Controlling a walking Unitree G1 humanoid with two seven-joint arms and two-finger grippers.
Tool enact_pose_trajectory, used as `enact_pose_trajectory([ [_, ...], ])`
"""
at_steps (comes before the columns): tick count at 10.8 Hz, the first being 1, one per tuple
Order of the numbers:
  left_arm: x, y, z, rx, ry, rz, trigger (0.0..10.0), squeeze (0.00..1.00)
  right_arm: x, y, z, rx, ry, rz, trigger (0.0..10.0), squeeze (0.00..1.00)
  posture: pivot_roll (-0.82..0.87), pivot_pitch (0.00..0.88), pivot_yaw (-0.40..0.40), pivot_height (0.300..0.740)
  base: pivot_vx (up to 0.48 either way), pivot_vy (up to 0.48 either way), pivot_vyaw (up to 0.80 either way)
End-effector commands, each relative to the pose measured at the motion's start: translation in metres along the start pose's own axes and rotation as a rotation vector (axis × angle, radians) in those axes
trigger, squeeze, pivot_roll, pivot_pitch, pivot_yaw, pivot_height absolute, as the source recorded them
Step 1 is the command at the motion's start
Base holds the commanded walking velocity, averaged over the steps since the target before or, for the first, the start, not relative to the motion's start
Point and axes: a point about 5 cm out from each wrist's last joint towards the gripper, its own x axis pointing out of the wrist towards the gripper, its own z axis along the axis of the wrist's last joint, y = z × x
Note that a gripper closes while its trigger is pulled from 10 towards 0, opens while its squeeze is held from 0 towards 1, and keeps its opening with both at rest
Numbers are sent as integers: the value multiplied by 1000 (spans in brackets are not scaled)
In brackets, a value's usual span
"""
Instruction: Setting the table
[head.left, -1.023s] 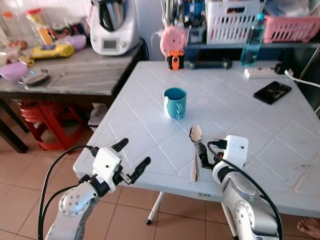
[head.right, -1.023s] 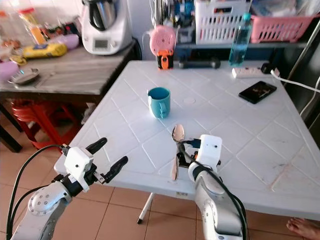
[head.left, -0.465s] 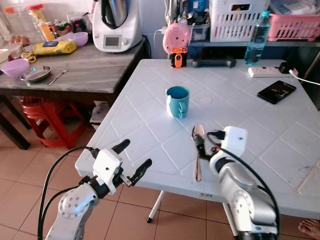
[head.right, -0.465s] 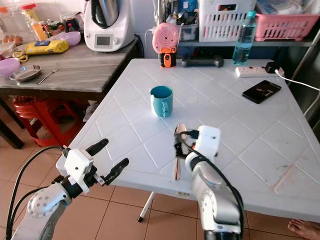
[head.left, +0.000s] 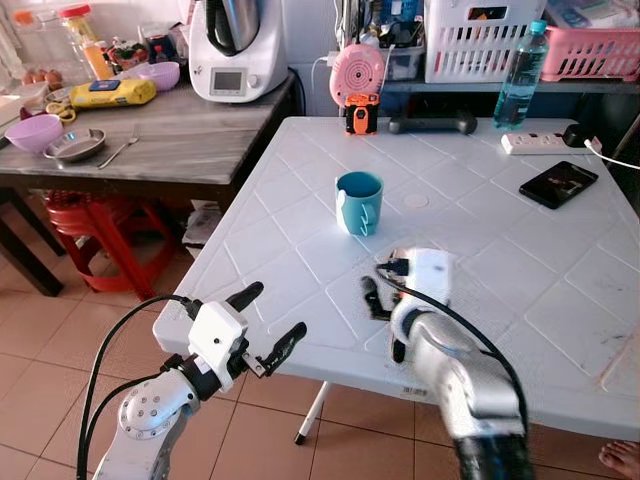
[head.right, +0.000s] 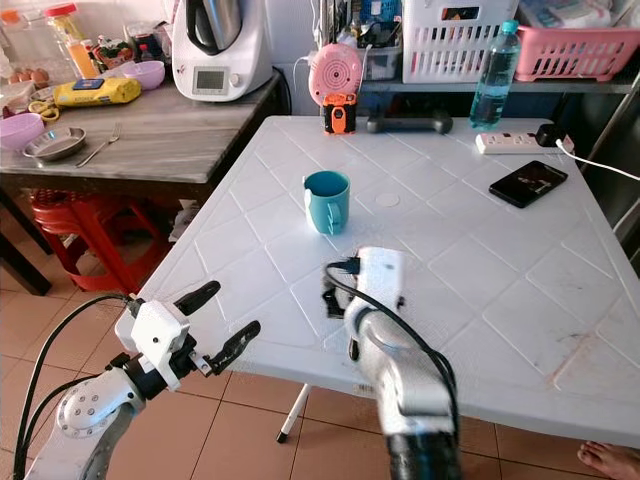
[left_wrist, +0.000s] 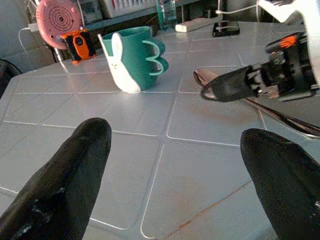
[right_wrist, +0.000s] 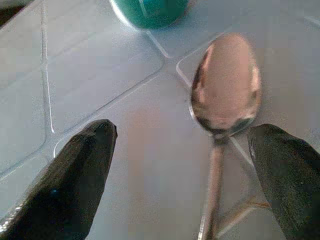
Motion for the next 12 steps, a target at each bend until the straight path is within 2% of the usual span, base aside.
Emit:
enact_pose_trajectory([
  [1,-1,1,3,12,-6,-3,10000,0,2,2,-11,-1,79,3,7294,0,-35,0,79,740,0,0,0],
  [2,-1,0,4,11,-7,-2,10000,0,1,-2,-16,-14,104,-5,2745,0,-33,0,77,740,0,0,0],
  [3,-1,0,4,10,-7,-3,10000,0,-2,-8,-24,-29,138,-27,1843,0,-34,0,75,740,0,0,0],
  [4,-1,0,4,10,-5,-5,10000,0,-5,-16,-30,-36,158,-53,471,0,-35,0,76,740,0,0,0],
  [5,0,0,5,9,-7,-7,10000,0,-6,-19,-32,-30,170,-71,0,0,-37,0,80,740,0,0,0],
  [6,0,1,4,8,-5,-12,10000,0,-10,-30,-35,-41,178,-117,0,0,-42,0,85,740,0,0,0],
  [8,1,2,4,7,-4,-20,10000,0,-14,-38,-42,-29,203,-154,0,0,-46,0,94,740,0,0,0],
  [9,1,2,4,6,-3,-27,10000,0,-14,-40,-40,-49,191,-169,0,0,-49,0,101,740,0,0,0],
  [12,3,3,4,4,-3,-46,10000,0,-10,-43,-31,-9,147,-176,0,0,-47,0,104,740,0,0,0],
])
